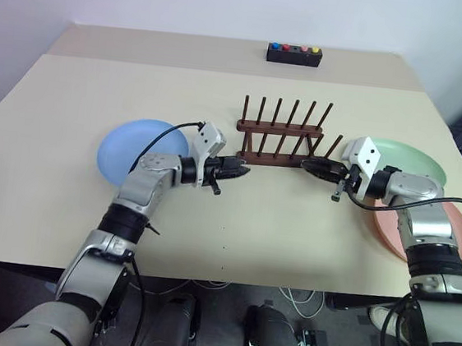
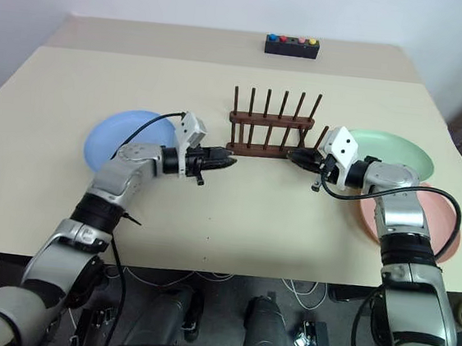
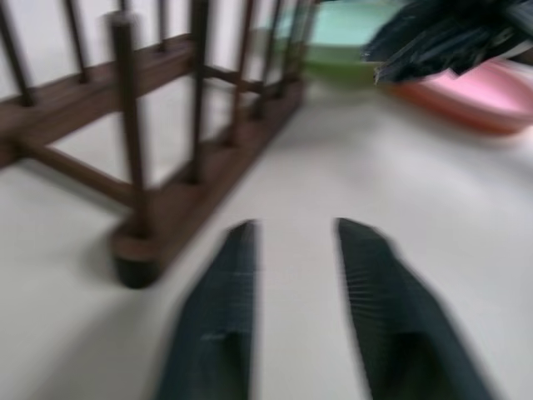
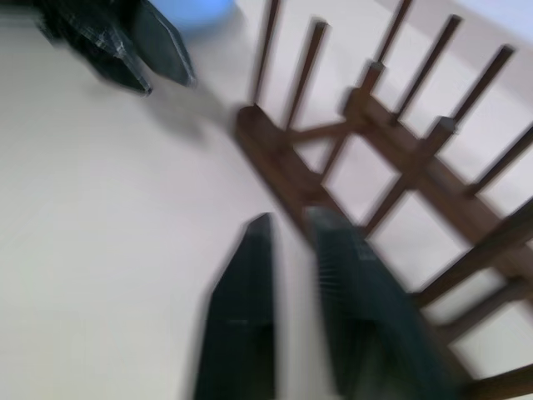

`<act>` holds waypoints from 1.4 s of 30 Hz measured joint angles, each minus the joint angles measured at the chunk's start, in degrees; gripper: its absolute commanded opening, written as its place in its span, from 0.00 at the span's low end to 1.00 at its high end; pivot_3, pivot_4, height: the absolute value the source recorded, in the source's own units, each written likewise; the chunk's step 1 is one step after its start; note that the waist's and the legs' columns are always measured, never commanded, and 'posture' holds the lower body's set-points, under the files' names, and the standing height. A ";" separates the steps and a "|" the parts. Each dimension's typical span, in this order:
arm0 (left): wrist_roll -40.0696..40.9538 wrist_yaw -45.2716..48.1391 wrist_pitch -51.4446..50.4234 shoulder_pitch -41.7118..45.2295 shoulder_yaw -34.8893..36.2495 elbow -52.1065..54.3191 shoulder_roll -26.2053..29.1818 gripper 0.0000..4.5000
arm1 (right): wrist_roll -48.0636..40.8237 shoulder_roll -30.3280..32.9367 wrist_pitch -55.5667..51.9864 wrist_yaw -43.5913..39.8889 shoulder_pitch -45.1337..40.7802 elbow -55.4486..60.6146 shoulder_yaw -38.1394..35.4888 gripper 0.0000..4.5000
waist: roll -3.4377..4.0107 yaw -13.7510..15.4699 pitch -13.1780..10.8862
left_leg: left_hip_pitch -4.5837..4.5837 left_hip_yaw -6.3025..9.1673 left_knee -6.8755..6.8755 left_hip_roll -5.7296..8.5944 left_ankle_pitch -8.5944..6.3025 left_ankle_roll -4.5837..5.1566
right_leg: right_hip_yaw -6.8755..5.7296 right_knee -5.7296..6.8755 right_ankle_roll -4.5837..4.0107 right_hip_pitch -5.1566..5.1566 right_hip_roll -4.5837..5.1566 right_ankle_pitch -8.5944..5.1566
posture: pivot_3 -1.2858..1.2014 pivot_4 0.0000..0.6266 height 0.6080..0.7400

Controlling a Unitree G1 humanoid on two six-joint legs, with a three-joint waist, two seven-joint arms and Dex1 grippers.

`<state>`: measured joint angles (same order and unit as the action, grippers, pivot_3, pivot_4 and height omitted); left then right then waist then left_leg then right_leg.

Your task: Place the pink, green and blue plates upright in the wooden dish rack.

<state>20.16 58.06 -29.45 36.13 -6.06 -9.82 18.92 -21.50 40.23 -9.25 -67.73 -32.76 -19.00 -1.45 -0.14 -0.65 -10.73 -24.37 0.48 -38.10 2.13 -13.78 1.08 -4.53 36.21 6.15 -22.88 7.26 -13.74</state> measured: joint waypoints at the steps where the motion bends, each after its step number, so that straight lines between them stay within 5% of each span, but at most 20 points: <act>1: 1.91 0.55 -1.91 -0.32 0.75 3.18 1.16 0.85 | -1.75 0.76 -3.31 0.15 0.02 2.14 -1.28 0.62 | 0.00 0.03 0.00 | 0.00 0.01 0.00 0.00 0.00 -0.01 | 0.00 -0.01 -0.03 -0.01 0.00 0.02 | 0.52 0.24 0.96; 3: 4.93 1.53 -4.88 -0.61 2.23 8.32 3.51 1.00 | -4.27 2.22 -8.31 0.85 -0.16 4.88 -3.61 0.81 | 0.00 0.11 0.01 | 0.02 0.02 0.00 -0.01 -0.01 -0.02 | 0.00 -0.06 -0.04 0.02 0.01 0.02 | 0.52 0.24 0.96; 5: 6.10 2.10 -5.38 -1.57 3.09 11.18 6.07 1.00 | -5.13 3.42 -11.90 1.70 -0.54 5.55 -4.77 1.00 | 0.02 0.11 0.02 | 0.02 0.01 0.00 0.00 -0.02 -0.01 | 0.00 -0.09 -0.05 0.01 0.01 0.01 | 0.52 0.24 0.96; 12: 11.00 4.19 -7.86 -5.33 6.64 13.00 10.44 1.00 | 0.84 9.75 -12.92 2.07 -0.96 4.90 -2.95 1.00 | 0.00 0.40 0.00 | -0.07 -0.04 0.03 0.03 -0.01 0.02 | 0.00 -0.08 -0.04 -0.10 0.01 0.01 | 0.52 0.24 0.96; 19: 15.14 4.83 -6.04 -5.42 9.44 16.93 10.96 1.00 | 10.70 17.16 -11.13 -0.68 -10.72 -4.31 3.25 1.00 | 0.02 0.09 0.00 | -0.07 -0.11 0.08 0.02 -0.01 0.02 | 0.04 -0.09 -0.04 -0.16 0.01 0.01 | 0.52 0.24 0.96; 30: 17.40 7.43 -5.42 -10.75 9.00 21.98 15.65 1.00 | 21.44 18.12 -13.86 -13.51 -21.70 -18.35 14.82 1.00 | 0.03 0.06 -0.01 | -0.09 -0.18 0.10 0.02 -0.02 0.02 | 0.15 -0.09 -0.04 -0.23 -0.01 0.00 | 0.52 0.24 0.96; 42: 17.87 6.47 -5.19 -13.00 7.83 25.86 15.81 1.00 | 31.37 17.47 -8.62 -15.85 -28.35 -30.79 19.81 1.00 | 0.05 -0.08 -0.02 | -0.09 -0.24 0.11 0.02 -0.01 0.00 | 0.24 -0.07 -0.04 -0.27 -0.06 0.00 | 0.52 0.24 0.96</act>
<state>38.03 64.53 -34.64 23.12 1.77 16.04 34.73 9.87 57.70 -17.87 -83.59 -61.11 -49.79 18.35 -0.09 -0.73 -10.75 -24.46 0.25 -37.99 2.14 -13.79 1.07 -4.29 36.14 6.11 -23.16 7.21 -13.74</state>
